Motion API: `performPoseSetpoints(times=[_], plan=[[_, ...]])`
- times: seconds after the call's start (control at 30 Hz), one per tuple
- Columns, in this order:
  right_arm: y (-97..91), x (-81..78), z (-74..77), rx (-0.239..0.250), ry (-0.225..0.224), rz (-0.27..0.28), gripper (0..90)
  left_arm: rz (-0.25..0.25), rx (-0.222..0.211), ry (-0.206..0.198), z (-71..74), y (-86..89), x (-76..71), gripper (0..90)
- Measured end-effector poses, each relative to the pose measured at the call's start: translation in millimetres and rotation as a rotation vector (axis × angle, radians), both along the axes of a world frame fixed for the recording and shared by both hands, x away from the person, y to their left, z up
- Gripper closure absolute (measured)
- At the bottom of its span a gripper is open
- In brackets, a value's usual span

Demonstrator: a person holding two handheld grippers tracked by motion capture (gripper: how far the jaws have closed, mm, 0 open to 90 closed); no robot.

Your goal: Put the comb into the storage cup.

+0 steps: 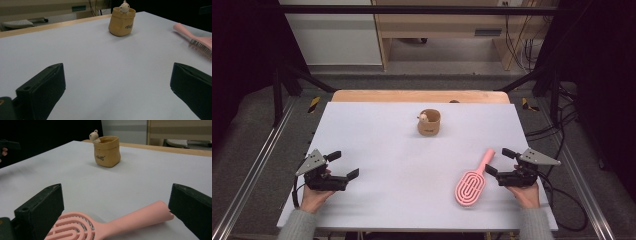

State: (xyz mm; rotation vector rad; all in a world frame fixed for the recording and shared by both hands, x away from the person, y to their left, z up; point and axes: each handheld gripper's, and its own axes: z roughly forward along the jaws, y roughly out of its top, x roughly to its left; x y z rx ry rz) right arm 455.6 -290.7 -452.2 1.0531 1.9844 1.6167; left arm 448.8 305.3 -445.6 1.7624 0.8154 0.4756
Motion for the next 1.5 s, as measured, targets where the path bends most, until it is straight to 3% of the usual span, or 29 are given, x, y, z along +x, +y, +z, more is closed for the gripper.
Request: performPoseSetpoints(times=[0.4, 0.7, 1.17, 1.27, 1.43, 1.5], plan=[[3.5, -2.7, 6.5, -0.035, -0.009, 0.005, 1.2, 0.005, 0.003, 0.0, -0.3, 0.1, -0.2, 0.0], [8.6, -6.7, 14.6, -0.058, 0.005, 0.036, 9.5, 0.007, 0.009, 0.002, -0.5, 0.1, -0.3, 0.0], [14.8, -14.5, 21.8, -0.158, 0.013, 0.049, 38.1, 0.007, 0.014, 0.003, -0.7, -0.6, -0.4, 0.0], [14.9, -16.2, 22.5, -0.164, 0.025, 0.088, 57.5, 0.007, 0.017, 0.003, -0.7, -0.8, -0.4, 0.0], [16.0, -18.3, 23.1, -0.179, 0.021, 0.079, 59.9, 0.008, 0.018, 0.003, -0.8, -0.9, -0.4, 0.0], [16.1, -19.8, 23.3, -0.191, 0.023, 0.084, 65.9, 0.008, 0.018, 0.003, -0.7, -0.8, -0.4, 0.0]])
